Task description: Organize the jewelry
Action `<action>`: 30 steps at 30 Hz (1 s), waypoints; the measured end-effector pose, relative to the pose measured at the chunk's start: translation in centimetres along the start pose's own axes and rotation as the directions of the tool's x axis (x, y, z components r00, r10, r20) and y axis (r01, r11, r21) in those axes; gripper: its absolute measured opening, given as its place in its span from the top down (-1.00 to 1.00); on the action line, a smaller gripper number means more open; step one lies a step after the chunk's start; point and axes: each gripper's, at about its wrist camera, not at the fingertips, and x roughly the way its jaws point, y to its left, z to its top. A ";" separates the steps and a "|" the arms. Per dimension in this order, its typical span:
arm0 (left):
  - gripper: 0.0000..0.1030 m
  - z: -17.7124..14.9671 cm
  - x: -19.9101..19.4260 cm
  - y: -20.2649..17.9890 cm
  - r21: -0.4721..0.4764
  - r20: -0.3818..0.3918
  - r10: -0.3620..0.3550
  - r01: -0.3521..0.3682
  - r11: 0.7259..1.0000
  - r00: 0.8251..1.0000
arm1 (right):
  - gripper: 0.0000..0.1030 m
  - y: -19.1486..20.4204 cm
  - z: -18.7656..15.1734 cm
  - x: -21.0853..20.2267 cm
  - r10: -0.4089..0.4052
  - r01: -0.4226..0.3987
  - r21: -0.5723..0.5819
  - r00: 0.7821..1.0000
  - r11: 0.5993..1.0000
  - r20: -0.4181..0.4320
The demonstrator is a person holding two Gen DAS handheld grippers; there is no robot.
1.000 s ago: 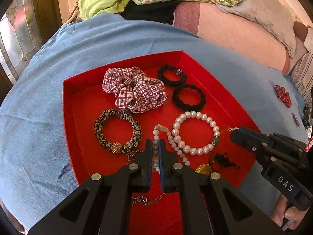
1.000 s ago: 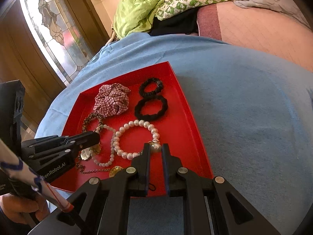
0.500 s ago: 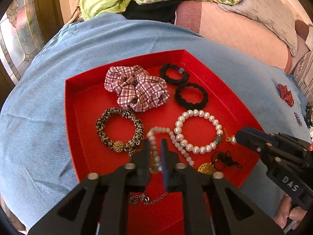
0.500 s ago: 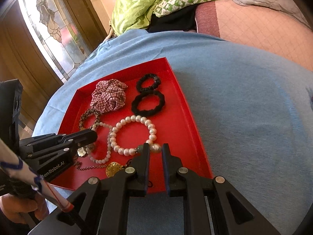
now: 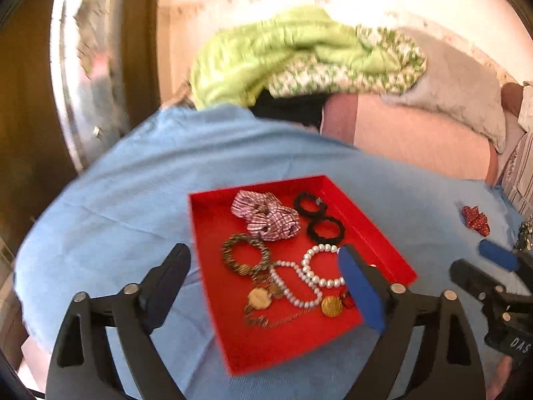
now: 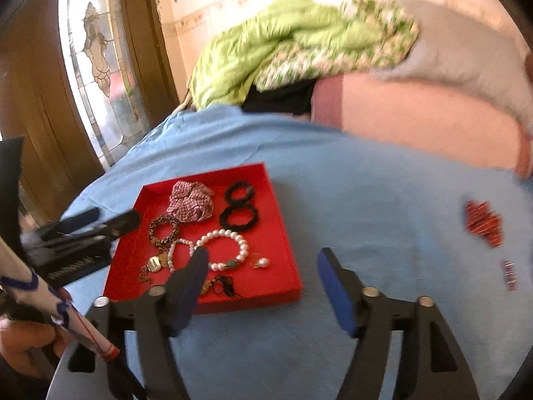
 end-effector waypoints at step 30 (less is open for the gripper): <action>-0.92 -8.9 -7.3 -1.9 0.084 -0.079 0.230 -0.224 0.971 0.970 | -0.86 2.9 -10.7 -8.7 -0.211 0.205 -0.180 0.977 0.962 -0.019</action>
